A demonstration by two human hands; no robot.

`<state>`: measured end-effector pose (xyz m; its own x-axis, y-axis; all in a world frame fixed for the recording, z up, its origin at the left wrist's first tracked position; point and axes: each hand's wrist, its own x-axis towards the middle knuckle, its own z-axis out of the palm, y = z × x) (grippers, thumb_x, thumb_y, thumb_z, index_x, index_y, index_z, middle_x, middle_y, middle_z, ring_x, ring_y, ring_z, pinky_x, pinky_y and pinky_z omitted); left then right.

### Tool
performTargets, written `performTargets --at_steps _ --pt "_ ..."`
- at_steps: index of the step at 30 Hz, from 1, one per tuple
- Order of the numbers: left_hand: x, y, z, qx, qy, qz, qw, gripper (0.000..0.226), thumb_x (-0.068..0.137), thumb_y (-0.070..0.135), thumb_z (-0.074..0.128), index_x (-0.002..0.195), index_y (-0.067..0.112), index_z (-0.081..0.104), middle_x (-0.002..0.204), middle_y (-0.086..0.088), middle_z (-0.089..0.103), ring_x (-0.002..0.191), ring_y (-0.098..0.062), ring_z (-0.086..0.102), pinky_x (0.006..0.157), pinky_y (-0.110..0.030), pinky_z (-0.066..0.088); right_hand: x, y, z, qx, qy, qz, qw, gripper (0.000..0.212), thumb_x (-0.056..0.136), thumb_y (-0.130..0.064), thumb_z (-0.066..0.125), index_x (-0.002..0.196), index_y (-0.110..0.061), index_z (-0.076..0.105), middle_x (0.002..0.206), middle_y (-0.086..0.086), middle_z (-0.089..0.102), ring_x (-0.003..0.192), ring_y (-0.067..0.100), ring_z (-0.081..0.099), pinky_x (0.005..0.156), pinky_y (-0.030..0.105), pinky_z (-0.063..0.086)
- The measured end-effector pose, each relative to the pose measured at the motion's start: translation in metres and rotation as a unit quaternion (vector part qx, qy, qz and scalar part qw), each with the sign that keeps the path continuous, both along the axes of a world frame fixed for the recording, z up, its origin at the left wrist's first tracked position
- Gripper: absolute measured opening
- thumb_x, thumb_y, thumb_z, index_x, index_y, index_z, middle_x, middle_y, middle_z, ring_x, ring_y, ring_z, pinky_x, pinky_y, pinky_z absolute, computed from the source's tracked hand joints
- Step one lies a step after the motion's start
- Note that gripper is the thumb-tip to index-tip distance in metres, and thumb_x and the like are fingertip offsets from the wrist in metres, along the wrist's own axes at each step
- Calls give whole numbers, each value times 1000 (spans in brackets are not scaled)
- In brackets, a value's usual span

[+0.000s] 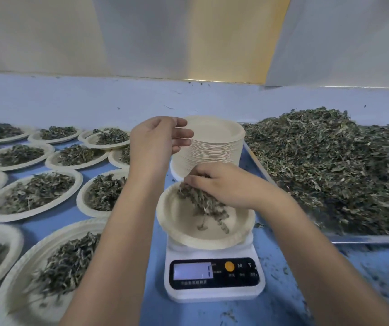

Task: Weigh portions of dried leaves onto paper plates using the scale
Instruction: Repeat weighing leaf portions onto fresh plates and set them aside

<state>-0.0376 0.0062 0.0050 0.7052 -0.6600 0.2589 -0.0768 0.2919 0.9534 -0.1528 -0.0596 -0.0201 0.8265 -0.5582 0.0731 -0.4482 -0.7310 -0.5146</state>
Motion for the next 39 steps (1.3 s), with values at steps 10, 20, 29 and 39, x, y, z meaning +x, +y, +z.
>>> performTargets --at_steps 10,20,29,39 --pt "-2 -2 -3 21 -16 -1 1000 26 93 11 44 79 13 66 62 2 70 56 -10 64 56 -19 45 -7 -9 0 14 -35 -3 999 47 101 -37 39 115 1 63 116 14 67 110 27 59 100 41 41" --pt "2 -5 -6 28 -10 -2 1000 25 92 11 44 80 13 66 62 2 70 57 -10 64 53 -17 45 -8 -10 0 72 -135 -29 988 38 101 -37 38 106 -18 71 108 -7 71 103 1 61 93 18 41" --pt "2 -5 -8 30 -9 -5 999 25 92 11 44 79 14 66 61 2 70 54 -9 64 54 -17 45 -5 -11 -2 60 -208 -34 976 36 101 -36 40 105 -19 72 111 -8 70 109 2 59 97 20 40" --pt "2 -7 -8 32 -7 -5 999 24 92 11 46 78 14 66 60 3 69 53 -8 63 53 -16 45 1 -10 -7 85 -282 -44 955 33 101 -32 43 89 -19 72 93 -7 73 89 2 67 95 28 48"
